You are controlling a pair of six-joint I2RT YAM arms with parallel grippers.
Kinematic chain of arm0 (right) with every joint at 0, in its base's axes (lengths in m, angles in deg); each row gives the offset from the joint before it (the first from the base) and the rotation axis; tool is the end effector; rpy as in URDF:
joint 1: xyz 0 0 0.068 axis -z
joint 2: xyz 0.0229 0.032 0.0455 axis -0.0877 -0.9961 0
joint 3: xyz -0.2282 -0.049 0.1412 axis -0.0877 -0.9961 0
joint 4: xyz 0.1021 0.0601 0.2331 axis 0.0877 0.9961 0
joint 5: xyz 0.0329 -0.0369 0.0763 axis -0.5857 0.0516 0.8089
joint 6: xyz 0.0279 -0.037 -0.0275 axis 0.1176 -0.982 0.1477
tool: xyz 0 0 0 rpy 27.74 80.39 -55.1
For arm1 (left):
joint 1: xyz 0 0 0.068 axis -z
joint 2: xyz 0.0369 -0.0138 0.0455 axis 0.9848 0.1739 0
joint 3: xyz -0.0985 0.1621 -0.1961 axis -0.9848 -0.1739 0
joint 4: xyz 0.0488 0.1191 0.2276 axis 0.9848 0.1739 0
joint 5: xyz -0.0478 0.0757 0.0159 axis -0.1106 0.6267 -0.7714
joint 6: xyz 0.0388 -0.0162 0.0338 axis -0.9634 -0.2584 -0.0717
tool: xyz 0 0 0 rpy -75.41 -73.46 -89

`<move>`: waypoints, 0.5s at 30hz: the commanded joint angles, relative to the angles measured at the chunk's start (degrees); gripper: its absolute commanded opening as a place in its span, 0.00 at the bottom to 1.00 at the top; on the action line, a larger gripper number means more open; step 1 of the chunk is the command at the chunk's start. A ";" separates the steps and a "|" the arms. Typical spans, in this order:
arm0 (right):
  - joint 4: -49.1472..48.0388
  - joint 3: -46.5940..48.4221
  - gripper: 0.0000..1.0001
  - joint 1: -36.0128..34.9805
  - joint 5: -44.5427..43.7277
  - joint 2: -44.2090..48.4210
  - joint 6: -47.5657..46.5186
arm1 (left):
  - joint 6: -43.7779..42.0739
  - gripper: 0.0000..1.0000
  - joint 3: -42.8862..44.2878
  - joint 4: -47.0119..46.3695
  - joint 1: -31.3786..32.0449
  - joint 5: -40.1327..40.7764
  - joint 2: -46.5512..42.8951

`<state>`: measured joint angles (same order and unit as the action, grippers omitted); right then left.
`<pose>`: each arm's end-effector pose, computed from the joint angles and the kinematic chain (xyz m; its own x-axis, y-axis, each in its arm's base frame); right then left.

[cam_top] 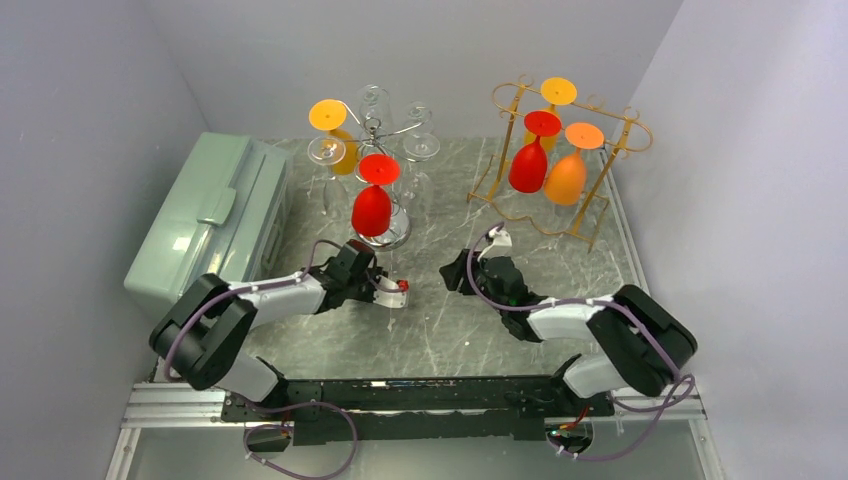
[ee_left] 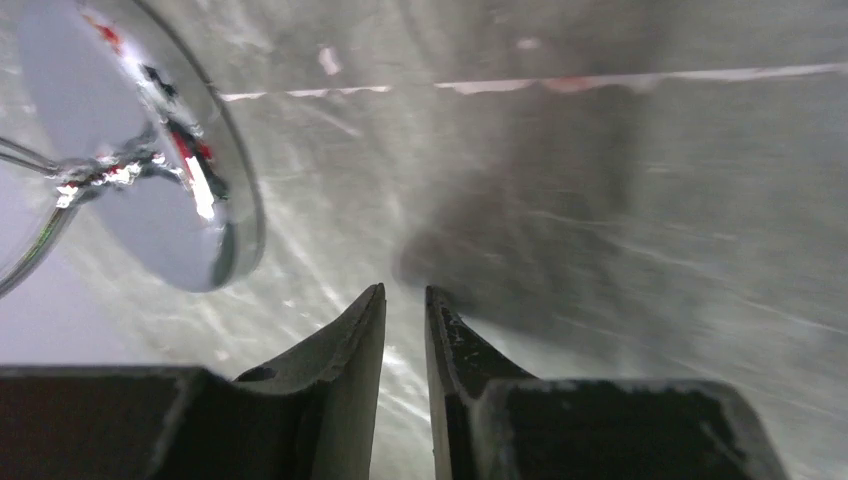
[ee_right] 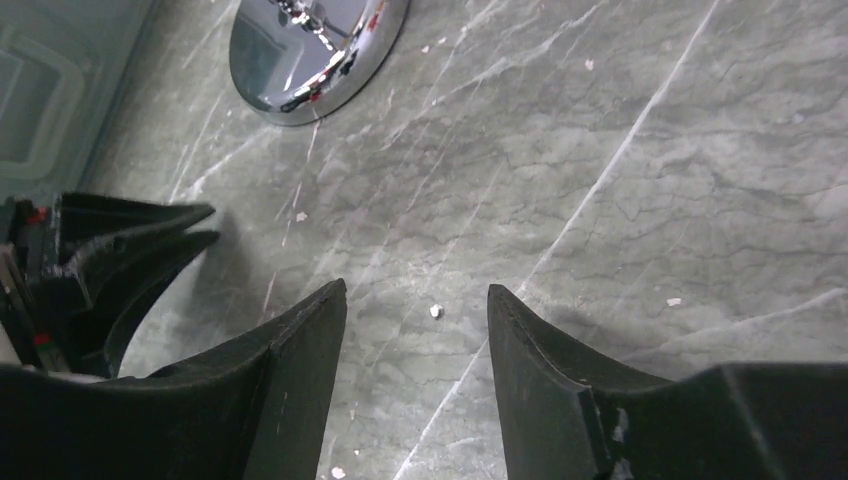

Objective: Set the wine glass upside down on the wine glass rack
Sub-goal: Move the wine rack to the center of the board.

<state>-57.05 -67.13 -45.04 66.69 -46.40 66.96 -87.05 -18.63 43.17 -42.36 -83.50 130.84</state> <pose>0.1918 0.1540 0.1528 -0.5275 0.3218 -0.7862 -0.2651 0.8169 0.5122 0.2089 -0.1610 0.1481 0.2705 0.9238 -0.2711 0.8309 -0.0818 0.5504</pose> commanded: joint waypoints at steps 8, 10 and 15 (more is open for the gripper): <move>-12.97 5.81 0.30 -2.41 2.43 -13.05 4.59 | -17.02 0.28 -0.51 -22.46 -6.22 3.33 12.08; -14.78 7.16 0.24 -2.44 3.61 -15.91 5.62 | -18.31 0.26 0.32 -22.97 -7.23 3.21 13.88; -15.64 14.70 0.17 -2.53 5.59 -24.13 8.96 | -20.33 0.25 0.64 -28.34 -8.39 2.56 17.02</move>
<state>-67.17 -58.78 -47.25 70.21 -66.07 72.20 -104.36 -18.24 17.99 -49.94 -79.65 144.96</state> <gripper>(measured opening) 0.197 0.252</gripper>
